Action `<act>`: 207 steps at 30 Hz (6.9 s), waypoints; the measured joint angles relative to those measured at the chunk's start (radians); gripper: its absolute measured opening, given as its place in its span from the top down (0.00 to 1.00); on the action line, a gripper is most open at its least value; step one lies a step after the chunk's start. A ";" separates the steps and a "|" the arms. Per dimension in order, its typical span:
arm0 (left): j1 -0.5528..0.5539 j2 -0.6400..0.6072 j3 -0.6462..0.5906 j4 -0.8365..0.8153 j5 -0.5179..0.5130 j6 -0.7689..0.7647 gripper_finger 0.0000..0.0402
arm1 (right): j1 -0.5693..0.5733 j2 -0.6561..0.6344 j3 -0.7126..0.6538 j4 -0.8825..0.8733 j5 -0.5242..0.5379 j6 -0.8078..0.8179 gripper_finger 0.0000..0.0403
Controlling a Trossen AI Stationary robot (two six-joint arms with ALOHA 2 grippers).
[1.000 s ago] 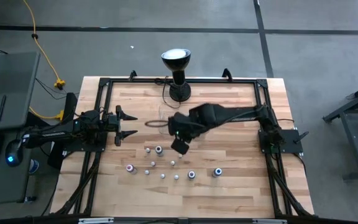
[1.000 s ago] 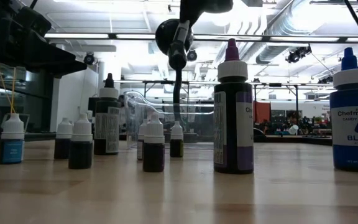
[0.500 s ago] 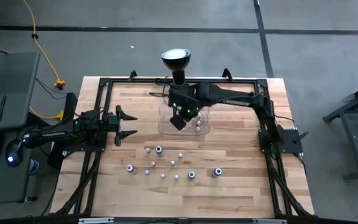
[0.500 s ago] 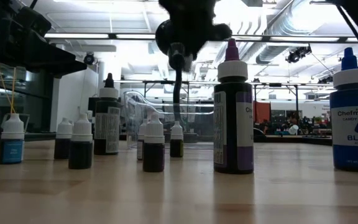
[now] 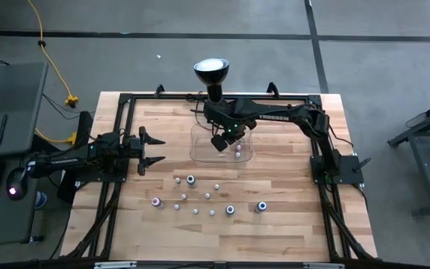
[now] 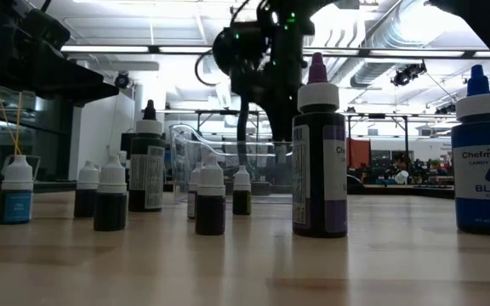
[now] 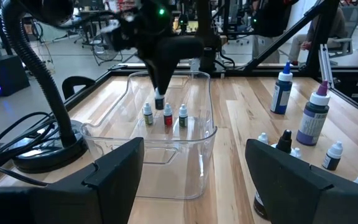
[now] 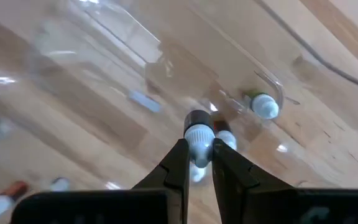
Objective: Pick & Place food coloring
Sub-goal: Put the top brown food coloring bottle into the transparent bin, then put the green food coloring bottle into the transparent bin
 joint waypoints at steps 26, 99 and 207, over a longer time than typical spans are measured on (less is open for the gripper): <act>0.000 0.000 0.000 0.000 0.000 0.000 0.31 | -0.056 0.004 -0.119 0.098 -0.002 -0.003 0.89; 0.000 0.000 0.000 0.000 0.000 0.000 0.31 | 0.165 -0.373 -0.118 0.169 0.251 -0.565 0.55; 0.000 0.000 0.000 0.000 0.000 0.000 0.31 | 0.408 0.223 0.127 0.144 -0.041 -0.692 0.73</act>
